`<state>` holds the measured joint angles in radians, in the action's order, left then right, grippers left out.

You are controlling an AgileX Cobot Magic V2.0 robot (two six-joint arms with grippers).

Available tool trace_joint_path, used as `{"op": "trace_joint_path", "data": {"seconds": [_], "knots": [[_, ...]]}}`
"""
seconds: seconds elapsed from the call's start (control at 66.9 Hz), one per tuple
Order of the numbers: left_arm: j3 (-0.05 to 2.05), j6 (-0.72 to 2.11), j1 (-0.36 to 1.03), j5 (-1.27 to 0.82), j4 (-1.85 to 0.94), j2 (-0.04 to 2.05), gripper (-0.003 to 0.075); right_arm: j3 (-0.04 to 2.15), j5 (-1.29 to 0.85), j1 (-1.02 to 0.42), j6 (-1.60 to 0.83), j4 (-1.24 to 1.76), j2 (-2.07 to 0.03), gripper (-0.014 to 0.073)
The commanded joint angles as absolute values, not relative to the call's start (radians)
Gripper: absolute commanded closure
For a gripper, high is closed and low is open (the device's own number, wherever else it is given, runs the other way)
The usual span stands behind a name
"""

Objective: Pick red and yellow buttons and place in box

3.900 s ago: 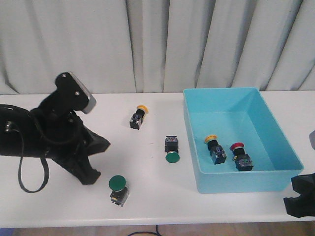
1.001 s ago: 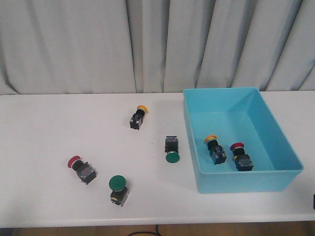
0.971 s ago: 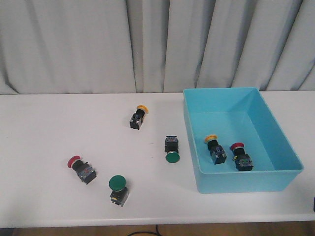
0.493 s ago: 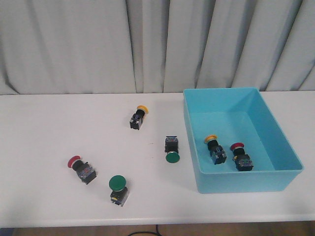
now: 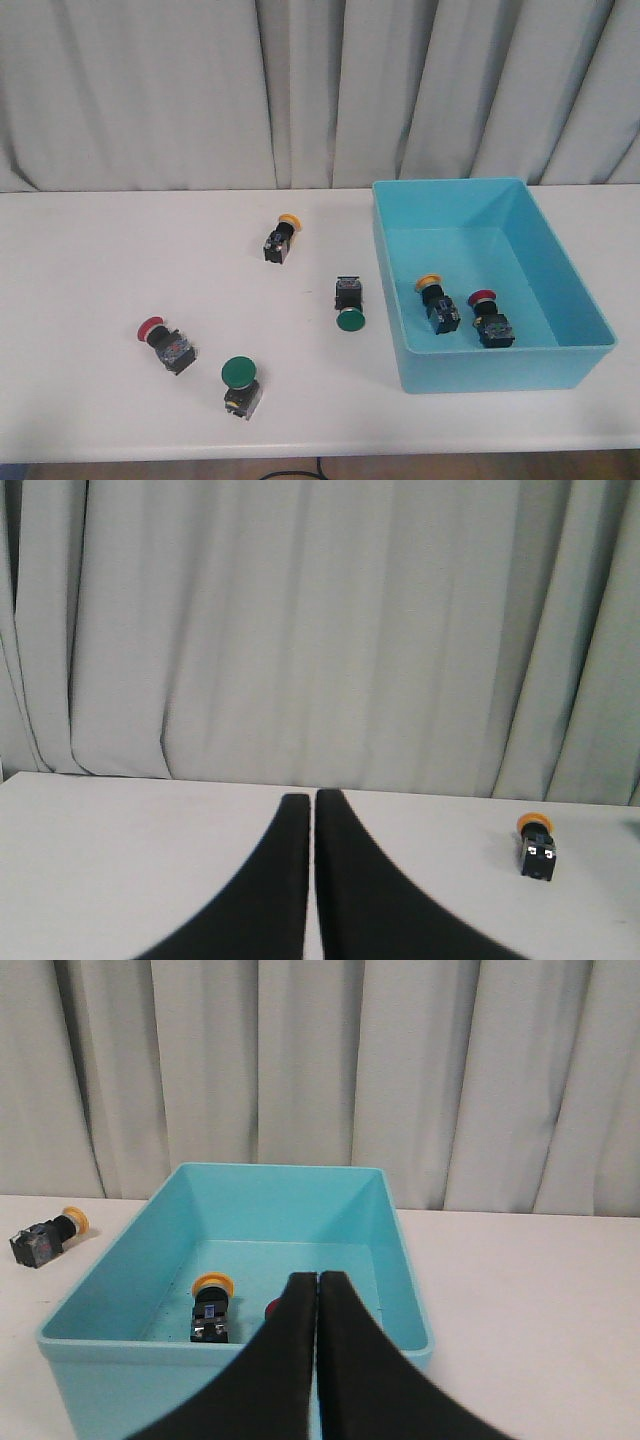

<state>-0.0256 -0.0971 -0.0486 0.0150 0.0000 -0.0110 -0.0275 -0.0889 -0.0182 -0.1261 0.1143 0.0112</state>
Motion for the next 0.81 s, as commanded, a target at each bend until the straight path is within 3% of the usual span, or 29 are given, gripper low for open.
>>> {"op": "trace_joint_path", "data": {"seconds": [0.0,0.12,0.792], "knots": [[-0.052,-0.105,-0.050,0.092,-0.010,-0.025,0.0727,-0.038,-0.011,-0.013,-0.058,0.037,0.019,0.0599],[-0.052,-0.105,-0.050,0.092,-0.010,-0.025,0.0727,-0.038,-0.011,-0.013,0.036,-0.050,0.019,0.0598],[-0.052,-0.105,-0.050,0.092,-0.010,-0.025,0.0727,-0.037,-0.022,-0.013,0.029,-0.044,0.019,0.0598]]}}
